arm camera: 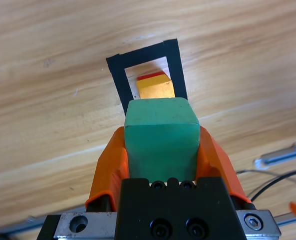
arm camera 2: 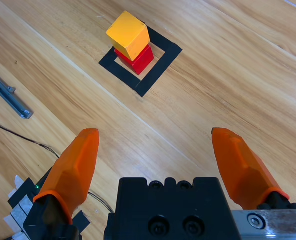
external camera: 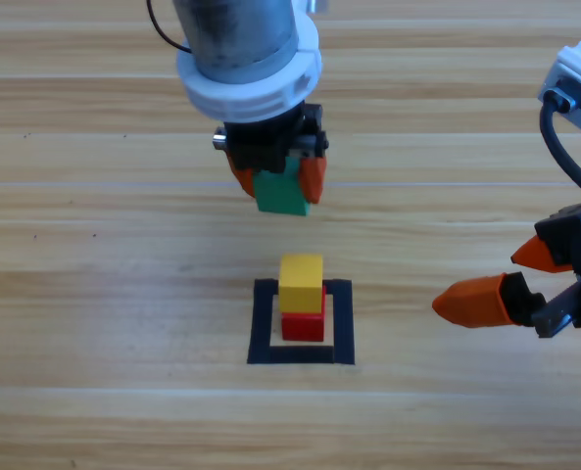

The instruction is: Stack the blocks in the rectangular block: red at the bottom, yellow in the middle, green on top

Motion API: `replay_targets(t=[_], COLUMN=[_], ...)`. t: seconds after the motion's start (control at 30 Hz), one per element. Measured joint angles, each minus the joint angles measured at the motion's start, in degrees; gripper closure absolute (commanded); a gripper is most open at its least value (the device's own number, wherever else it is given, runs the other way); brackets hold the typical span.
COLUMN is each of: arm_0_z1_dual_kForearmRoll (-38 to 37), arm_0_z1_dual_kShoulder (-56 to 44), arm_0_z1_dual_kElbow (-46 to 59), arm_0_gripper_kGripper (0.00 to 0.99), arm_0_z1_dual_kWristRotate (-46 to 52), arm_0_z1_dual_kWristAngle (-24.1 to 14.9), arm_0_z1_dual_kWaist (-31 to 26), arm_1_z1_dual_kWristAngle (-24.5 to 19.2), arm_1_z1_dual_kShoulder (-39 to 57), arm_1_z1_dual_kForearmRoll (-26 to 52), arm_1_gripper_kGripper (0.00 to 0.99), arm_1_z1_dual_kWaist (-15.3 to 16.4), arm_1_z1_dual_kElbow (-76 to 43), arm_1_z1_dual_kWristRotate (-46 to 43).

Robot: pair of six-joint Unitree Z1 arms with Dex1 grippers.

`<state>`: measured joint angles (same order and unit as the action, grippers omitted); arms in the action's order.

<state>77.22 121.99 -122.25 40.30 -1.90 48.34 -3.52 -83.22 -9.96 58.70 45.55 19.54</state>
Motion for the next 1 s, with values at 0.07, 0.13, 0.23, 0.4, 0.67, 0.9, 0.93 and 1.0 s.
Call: replay_targets(t=[0.07,0.13,0.23,0.4,0.67,0.9,0.93,1.0], arm_0_z1_dual_kForearmRoll=[0.8,1.5,2.5,2.8,2.8,2.8,2.8,2.8], arm_0_z1_dual_kShoulder=[0.6,1.0,1.3,1.8,6.4,8.0,8.0,8.3], arm_0_z1_dual_kElbow=[-0.7,-0.7,-0.7,-1.7,-4.5,-5.0,-5.0,-5.0], arm_0_gripper_kGripper=[0.990,0.990,0.990,0.990,0.990,0.990,0.990,0.990], arm_0_z1_dual_kWristRotate=[5.2,9.5,14.9,17.5,13.1,11.0,11.0,10.7], arm_0_z1_dual_kWristAngle=[-0.6,-1.1,-1.9,-2.1,-2.3,-2.5,-2.5,-2.6], arm_0_z1_dual_kWaist=[0.1,0.4,1.1,2.6,3.5,3.5,3.5,3.5], arm_1_z1_dual_kWristAngle=[0.0,0.0,0.0,0.0,0.0,0.0,0.0,0.0], arm_1_z1_dual_kShoulder=[0.0,0.0,0.0,0.0,0.0,0.0,0.0,0.0], arm_1_z1_dual_kForearmRoll=[0.0,0.0,0.0,0.0,0.0,0.0,0.0,0.0], arm_1_gripper_kGripper=[0.000,0.001,0.001,0.001,0.000,0.000,0.001,0.001], arm_1_z1_dual_kWaist=[0.0,0.0,0.0,0.0,0.0,0.0,0.0,0.0], arm_1_z1_dual_kElbow=[0.0,0.0,-0.1,-0.1,-0.1,-0.1,-0.1,-0.1], arm_1_z1_dual_kWristRotate=[0.0,0.0,0.0,0.0,0.0,0.0,0.0,0.0])
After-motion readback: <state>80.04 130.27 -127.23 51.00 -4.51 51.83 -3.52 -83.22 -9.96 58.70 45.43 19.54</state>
